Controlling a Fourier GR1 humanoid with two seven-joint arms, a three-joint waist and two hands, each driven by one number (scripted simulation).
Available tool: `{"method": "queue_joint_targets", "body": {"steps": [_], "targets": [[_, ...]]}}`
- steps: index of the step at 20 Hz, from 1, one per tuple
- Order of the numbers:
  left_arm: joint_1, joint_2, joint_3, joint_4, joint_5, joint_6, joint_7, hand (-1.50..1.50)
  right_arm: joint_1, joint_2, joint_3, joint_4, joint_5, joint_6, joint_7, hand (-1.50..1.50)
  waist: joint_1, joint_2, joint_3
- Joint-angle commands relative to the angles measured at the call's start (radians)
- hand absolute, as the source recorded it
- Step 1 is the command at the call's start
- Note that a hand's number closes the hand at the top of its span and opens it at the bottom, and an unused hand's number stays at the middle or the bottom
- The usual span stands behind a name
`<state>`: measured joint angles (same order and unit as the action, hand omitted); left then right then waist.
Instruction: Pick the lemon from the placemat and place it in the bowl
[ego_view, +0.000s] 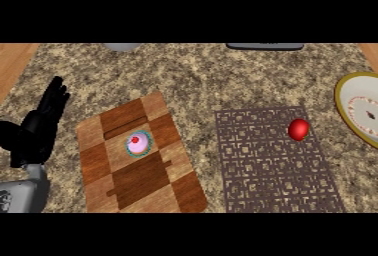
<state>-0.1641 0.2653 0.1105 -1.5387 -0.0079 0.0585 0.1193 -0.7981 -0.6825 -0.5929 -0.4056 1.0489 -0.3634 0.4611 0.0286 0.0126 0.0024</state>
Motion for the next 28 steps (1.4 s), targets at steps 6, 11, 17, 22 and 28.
{"method": "queue_joint_targets", "body": {"steps": [6,11,17,22,28], "targets": [[0.029,-0.005,0.016,-0.015,0.017,-0.013,-0.005,0.0,0.072,-0.033,-0.159,0.091,-0.206,0.008,-0.334,-1.5,-0.004,-0.001,0.002],[0.014,-0.008,0.022,0.016,-0.002,0.01,-0.008,0.0,0.034,0.02,-0.338,-0.034,-0.417,-0.102,-0.494,-1.5,-0.035,-0.01,0.002],[-0.021,0.022,0.049,0.001,0.017,-0.003,0.04,0.0,0.127,-0.008,-0.5,-0.12,-0.643,0.019,-0.648,-1.5,-0.047,-0.016,-0.001],[0.073,0.005,0.031,-0.044,-0.007,-0.007,-0.001,0.0,0.32,-0.028,-0.56,-0.186,-0.763,0.192,-0.659,-1.5,-0.044,-0.019,-0.003],[0.087,-0.018,0.027,-0.066,-0.017,0.017,0.011,0.0,0.557,0.026,-0.646,-0.372,-0.909,0.427,-0.662,-1.5,-0.063,-0.024,-0.004]]}}
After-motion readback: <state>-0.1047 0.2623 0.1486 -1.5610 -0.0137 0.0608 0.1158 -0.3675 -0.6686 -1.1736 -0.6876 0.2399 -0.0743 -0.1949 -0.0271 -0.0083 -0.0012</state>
